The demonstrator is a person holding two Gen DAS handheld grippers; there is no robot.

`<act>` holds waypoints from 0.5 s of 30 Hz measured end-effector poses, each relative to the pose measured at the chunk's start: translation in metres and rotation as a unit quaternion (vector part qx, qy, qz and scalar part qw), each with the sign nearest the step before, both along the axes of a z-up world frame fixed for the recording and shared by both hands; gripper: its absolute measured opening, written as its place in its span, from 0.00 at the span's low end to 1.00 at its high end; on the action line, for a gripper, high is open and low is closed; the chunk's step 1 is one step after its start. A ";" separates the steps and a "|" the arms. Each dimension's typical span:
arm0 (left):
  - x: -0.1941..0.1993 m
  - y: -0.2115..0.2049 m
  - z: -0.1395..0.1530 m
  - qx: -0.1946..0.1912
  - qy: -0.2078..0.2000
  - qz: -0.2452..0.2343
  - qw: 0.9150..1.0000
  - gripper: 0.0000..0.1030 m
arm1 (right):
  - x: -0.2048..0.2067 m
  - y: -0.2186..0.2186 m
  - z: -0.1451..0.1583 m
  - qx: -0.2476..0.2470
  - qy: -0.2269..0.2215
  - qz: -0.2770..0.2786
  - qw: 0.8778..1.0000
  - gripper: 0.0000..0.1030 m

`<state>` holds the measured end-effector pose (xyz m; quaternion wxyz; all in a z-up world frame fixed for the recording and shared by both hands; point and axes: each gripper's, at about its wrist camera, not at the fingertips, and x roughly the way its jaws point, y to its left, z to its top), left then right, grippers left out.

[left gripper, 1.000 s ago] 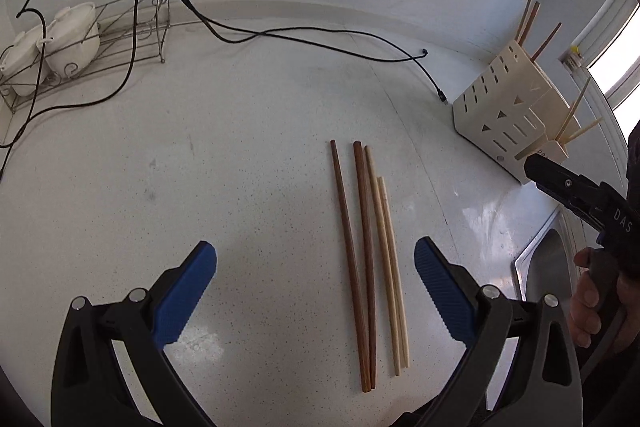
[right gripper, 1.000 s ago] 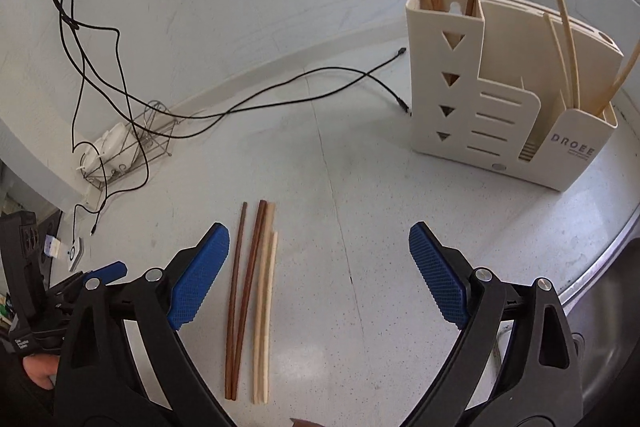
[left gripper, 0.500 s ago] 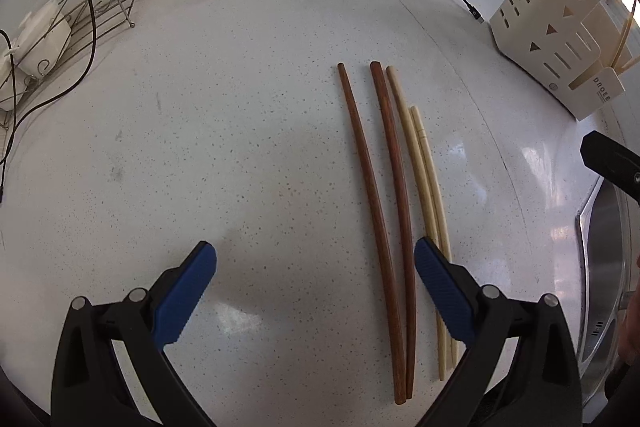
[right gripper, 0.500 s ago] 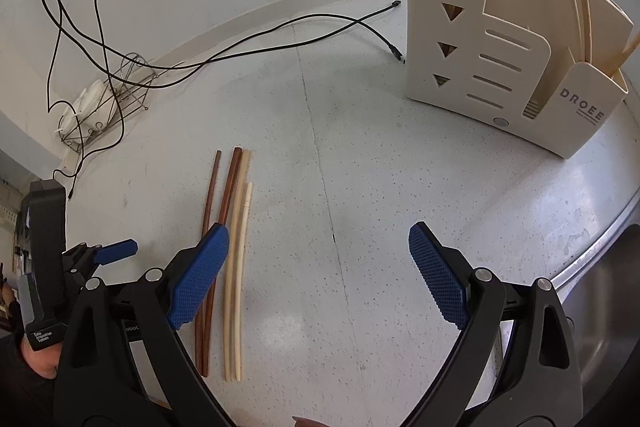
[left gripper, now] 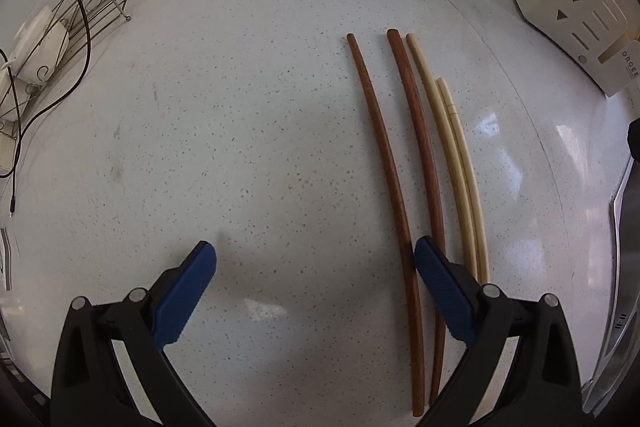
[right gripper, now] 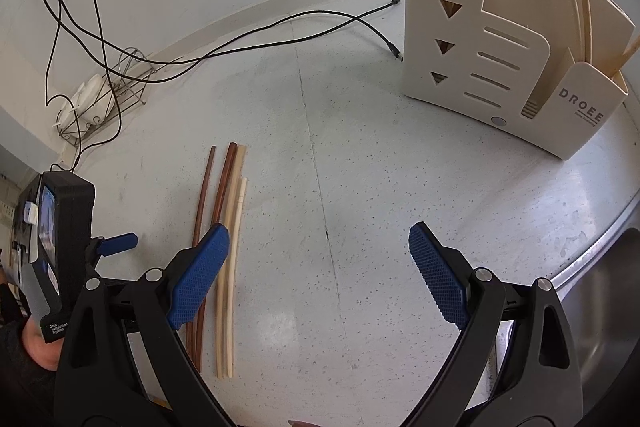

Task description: Organize utensils

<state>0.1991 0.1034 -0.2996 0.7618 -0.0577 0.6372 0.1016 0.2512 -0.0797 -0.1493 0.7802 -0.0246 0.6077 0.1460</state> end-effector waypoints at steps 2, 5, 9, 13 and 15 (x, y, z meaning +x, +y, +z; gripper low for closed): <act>-0.001 0.003 -0.001 -0.009 0.002 0.005 1.000 0.95 | 0.000 0.003 -0.002 0.000 0.003 0.003 1.000 0.85; -0.004 0.013 -0.003 -0.028 0.009 0.016 0.999 0.94 | -0.001 0.009 -0.005 -0.002 0.008 0.015 1.000 0.85; -0.008 0.019 0.000 -0.030 0.013 0.008 0.999 0.87 | 0.001 0.025 -0.012 -0.015 0.023 0.040 0.999 0.85; -0.013 0.024 0.003 -0.029 0.012 0.001 1.000 0.77 | 0.004 0.041 -0.022 -0.033 0.034 0.067 0.997 0.85; -0.016 0.027 0.005 -0.028 0.011 -0.001 1.000 0.71 | 0.005 0.047 -0.029 -0.038 0.044 0.074 0.996 0.85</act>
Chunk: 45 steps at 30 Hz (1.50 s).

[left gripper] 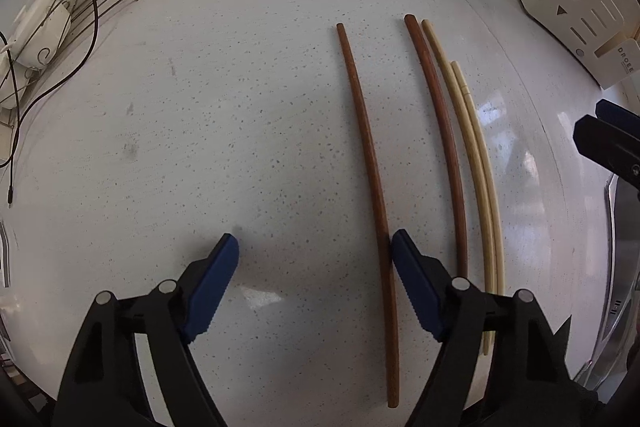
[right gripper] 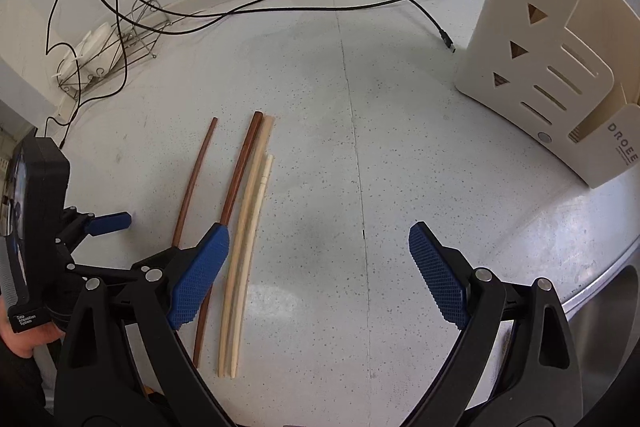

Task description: Organize utensils

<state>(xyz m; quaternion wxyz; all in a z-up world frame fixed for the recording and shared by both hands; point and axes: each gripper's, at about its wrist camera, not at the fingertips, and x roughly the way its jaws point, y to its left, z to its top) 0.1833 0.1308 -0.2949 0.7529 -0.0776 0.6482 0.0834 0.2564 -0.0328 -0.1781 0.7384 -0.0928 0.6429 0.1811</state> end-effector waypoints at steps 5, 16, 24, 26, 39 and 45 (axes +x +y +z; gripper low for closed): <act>-0.004 0.008 0.003 0.000 0.007 -0.010 1.000 0.38 | 0.001 0.015 -0.011 -0.023 0.017 0.021 0.999 0.84; -0.008 0.035 0.004 -0.055 0.008 0.013 0.998 0.12 | -0.006 0.037 -0.029 -0.051 0.053 0.047 0.996 0.64; -0.030 0.058 0.006 -0.079 0.005 0.032 0.996 0.11 | -0.010 0.041 -0.044 -0.070 0.084 0.044 0.993 0.49; -0.031 0.063 0.006 -0.091 0.007 0.041 0.995 0.11 | -0.011 0.044 -0.047 -0.077 0.084 0.048 0.992 0.48; -0.036 0.071 0.013 -0.115 0.028 0.082 0.990 0.11 | -0.024 0.060 -0.050 -0.109 0.072 0.085 0.988 0.14; -0.027 0.071 0.013 -0.117 0.039 0.084 0.989 0.08 | -0.020 0.060 -0.050 -0.102 0.086 0.082 0.988 0.09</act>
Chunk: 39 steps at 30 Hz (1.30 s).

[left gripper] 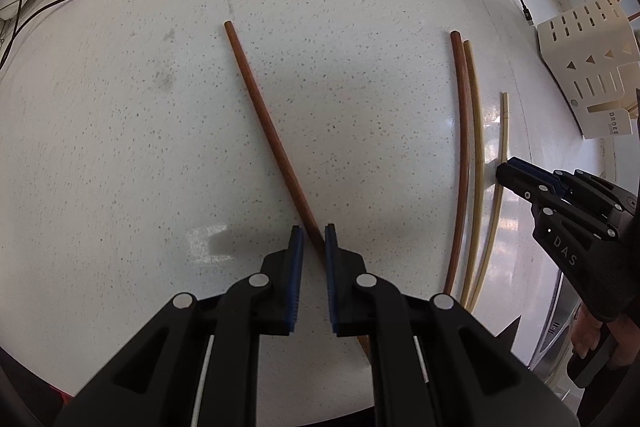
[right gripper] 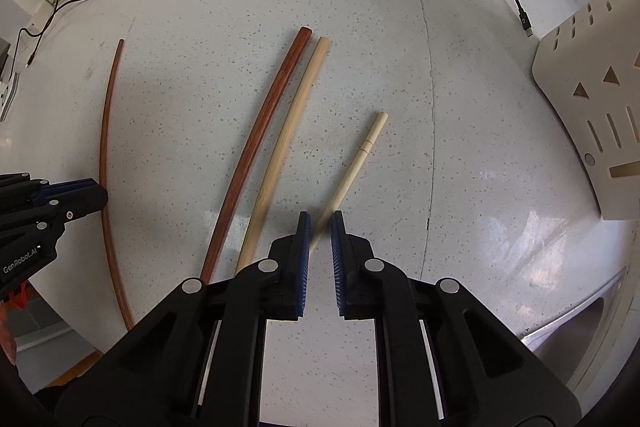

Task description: Organize utensils

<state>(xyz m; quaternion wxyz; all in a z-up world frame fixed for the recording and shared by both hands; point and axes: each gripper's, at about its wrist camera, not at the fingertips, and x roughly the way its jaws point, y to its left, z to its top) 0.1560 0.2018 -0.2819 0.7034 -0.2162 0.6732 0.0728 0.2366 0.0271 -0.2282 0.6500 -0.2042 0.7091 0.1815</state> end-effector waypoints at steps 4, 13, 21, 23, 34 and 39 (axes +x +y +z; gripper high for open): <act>0.005 -0.003 -0.008 -0.011 -0.001 -0.007 1.000 0.06 | 0.010 -0.011 0.002 0.015 0.011 -0.006 1.000 0.06; 0.007 -0.012 -0.010 -0.009 -0.006 -0.026 1.000 0.00 | 0.016 -0.020 0.008 0.026 0.013 -0.004 1.000 0.00; 0.006 -0.024 -0.011 -0.011 -0.010 -0.014 1.000 0.00 | 0.027 -0.027 0.008 0.031 0.032 -0.025 0.999 0.00; 0.006 -0.024 -0.006 -0.014 -0.017 -0.018 1.000 0.00 | 0.029 -0.031 0.011 0.036 0.031 -0.031 0.998 0.00; 0.017 -0.045 -0.003 -0.026 -0.019 -0.032 0.999 0.10 | 0.027 -0.042 0.015 0.039 0.038 -0.045 0.998 0.11; 0.020 -0.049 -0.006 -0.019 -0.013 -0.030 0.999 0.21 | 0.028 -0.036 0.012 0.037 0.041 -0.046 0.997 0.13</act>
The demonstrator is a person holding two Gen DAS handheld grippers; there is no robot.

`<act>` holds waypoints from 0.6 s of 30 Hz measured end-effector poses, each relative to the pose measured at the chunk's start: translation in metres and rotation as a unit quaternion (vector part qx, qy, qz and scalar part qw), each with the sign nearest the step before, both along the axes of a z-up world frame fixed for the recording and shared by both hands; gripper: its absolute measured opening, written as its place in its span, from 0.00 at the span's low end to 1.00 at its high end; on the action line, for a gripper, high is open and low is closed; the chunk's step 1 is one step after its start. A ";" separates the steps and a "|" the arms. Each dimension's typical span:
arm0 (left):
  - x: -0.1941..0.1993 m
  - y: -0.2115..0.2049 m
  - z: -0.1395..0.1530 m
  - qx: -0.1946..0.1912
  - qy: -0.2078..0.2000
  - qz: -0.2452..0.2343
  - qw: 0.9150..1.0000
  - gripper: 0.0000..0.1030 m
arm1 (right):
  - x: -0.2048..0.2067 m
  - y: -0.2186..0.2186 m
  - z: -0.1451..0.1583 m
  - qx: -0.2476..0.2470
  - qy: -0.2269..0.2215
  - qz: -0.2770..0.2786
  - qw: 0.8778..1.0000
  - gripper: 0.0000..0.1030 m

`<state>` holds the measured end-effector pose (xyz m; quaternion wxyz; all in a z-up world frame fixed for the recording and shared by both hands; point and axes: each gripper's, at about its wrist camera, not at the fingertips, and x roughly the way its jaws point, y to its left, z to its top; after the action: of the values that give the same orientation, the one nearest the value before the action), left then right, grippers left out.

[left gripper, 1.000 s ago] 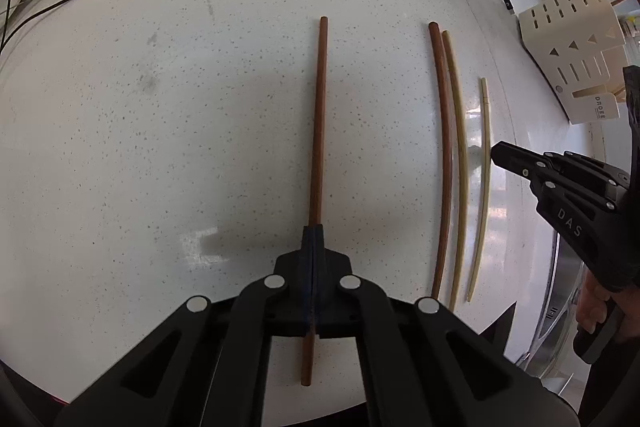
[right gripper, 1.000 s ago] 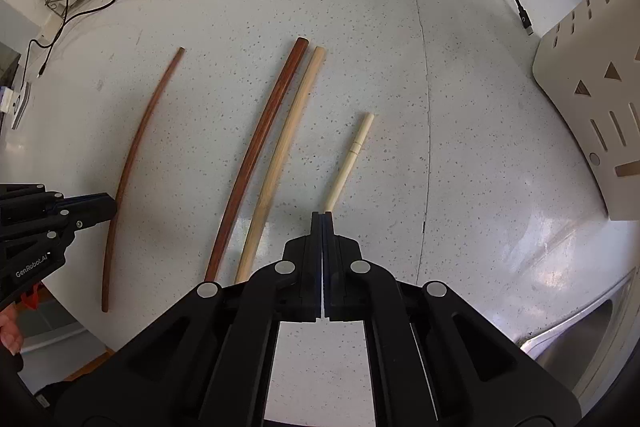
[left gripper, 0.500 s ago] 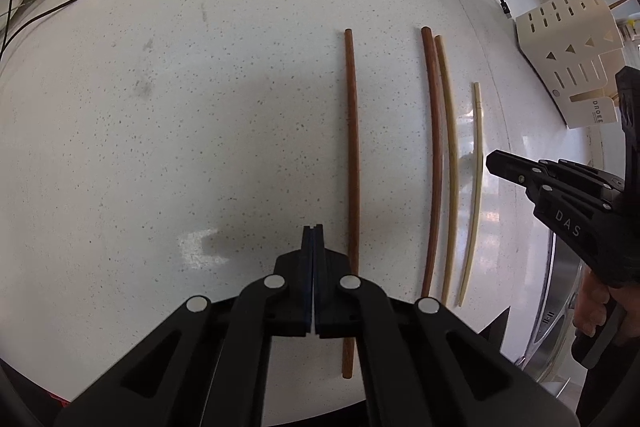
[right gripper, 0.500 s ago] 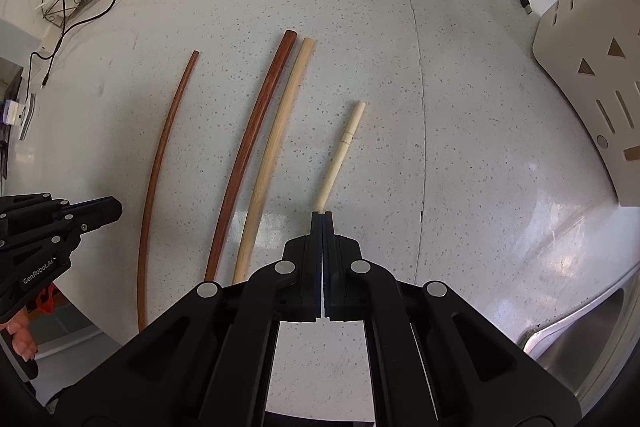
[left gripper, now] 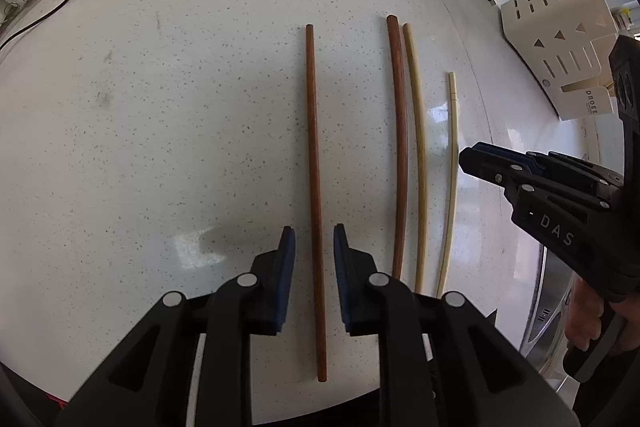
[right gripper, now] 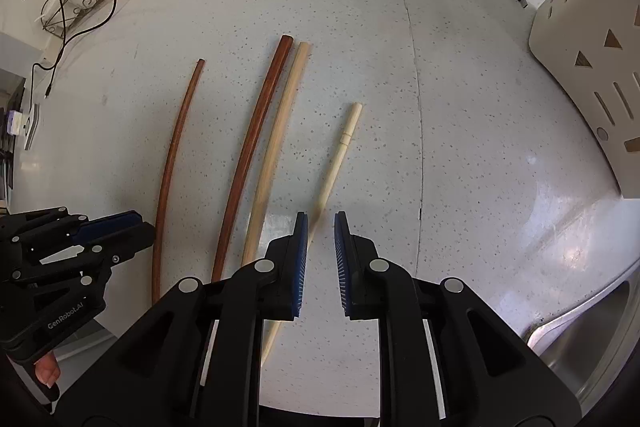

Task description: Organize utensils

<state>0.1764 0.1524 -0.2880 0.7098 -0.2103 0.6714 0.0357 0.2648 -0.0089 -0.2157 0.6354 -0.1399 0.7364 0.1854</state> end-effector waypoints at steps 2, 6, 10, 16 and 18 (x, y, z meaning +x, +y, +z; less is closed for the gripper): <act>0.002 -0.003 -0.002 0.002 0.003 -0.001 1.000 0.22 | 0.000 0.001 -0.001 -0.003 0.001 0.000 1.000 0.13; 0.005 -0.007 -0.006 0.003 0.006 -0.004 1.000 0.23 | 0.002 0.003 -0.004 -0.010 0.001 -0.005 1.000 0.27; 0.007 -0.008 -0.008 0.007 0.006 -0.006 1.000 0.24 | 0.001 0.005 -0.005 -0.018 -0.001 -0.001 1.000 0.28; 0.011 -0.015 -0.007 0.022 0.006 -0.016 1.000 0.25 | -0.002 0.020 -0.013 -0.033 -0.003 0.006 0.999 0.28; 0.011 -0.016 -0.006 0.022 0.004 -0.017 1.000 0.25 | -0.004 0.025 -0.014 -0.040 -0.005 0.013 0.999 0.28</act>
<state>0.1874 0.1362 -0.2942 0.7119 -0.1828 0.6769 0.0396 0.2611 0.0164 -0.2295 0.6305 -0.1756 0.7383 0.1629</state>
